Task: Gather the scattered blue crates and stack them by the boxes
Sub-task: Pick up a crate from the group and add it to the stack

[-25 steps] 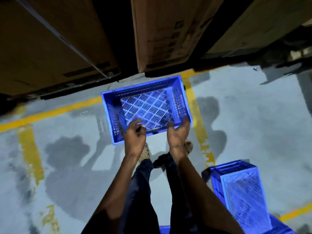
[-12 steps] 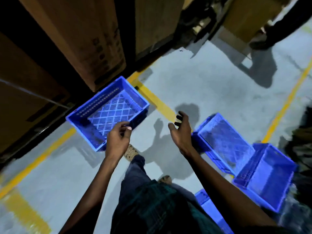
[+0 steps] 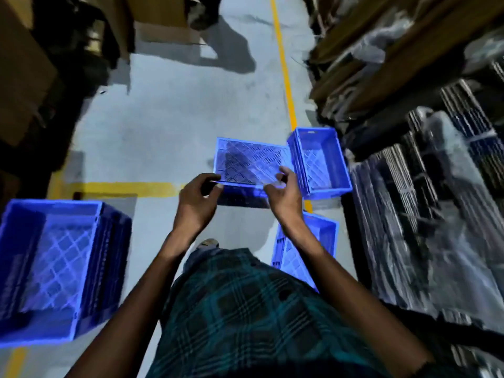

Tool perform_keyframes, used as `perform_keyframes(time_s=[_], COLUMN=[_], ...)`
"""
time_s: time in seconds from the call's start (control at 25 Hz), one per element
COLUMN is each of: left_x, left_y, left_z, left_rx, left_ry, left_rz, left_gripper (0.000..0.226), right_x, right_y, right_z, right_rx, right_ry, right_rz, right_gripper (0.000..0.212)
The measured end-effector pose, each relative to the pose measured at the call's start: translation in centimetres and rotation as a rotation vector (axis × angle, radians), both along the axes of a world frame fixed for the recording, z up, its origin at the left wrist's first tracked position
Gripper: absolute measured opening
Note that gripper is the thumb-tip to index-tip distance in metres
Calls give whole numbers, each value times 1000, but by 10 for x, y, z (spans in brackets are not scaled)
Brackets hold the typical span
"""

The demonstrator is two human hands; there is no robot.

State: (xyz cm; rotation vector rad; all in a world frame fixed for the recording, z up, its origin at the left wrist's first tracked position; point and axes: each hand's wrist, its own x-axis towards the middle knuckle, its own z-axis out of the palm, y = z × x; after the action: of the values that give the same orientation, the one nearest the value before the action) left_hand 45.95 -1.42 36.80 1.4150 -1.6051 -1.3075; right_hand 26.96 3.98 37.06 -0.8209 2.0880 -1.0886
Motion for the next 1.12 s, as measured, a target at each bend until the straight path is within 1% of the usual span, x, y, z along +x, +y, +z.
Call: perform_keyframes(time_s=[0.12, 0.24, 0.32, 0.44, 0.56, 0.64, 0.68, 0.8, 0.92, 1.04, 1.12], left_x=[-51, -96, -123, -164, -208, -240, -258, -301, -340, -387, -412], left_y=[-7, -22, -34, -41, -28, -10, 0, 26, 40, 41, 37], left_z=[1, -3, -8, -11, -24, -34, -36, -49, -73, -121, -155], left_rx=[-37, 26, 83, 46, 54, 76, 81, 63, 49, 15, 33], left_ry=[-30, 12, 11, -56, -102, -112, -121, -144, -241, -359, -423], left_rz=[-271, -508, -565, -701, -907, -1009, -1056, -1146, -1235, -1342, -1340], left_gripper=[19, 18, 14, 19, 22, 32, 32, 22, 18, 16, 13], right_x=[-37, -60, -66, -65, -66, -73, -80, -99, -124, -167, -186], right_y=[26, 43, 55, 79, 110, 137, 148, 174, 198, 218, 224], right_z=[7, 14, 13, 8, 7, 3, -2, -24, -58, -121, -158], right_rx=[7, -5, -20, -91, -98, -91, -86, -57, -19, -55, -65], right_ry=[41, 22, -29, -54, -30, -17, -27, -86, -123, -201, -280], right_rz=[-210, -438, -600, -805, -950, -1051, -1103, -1215, -1303, -1354, -1352], right_gripper=[50, 47, 46, 43, 40, 39, 38, 33, 31, 30, 25])
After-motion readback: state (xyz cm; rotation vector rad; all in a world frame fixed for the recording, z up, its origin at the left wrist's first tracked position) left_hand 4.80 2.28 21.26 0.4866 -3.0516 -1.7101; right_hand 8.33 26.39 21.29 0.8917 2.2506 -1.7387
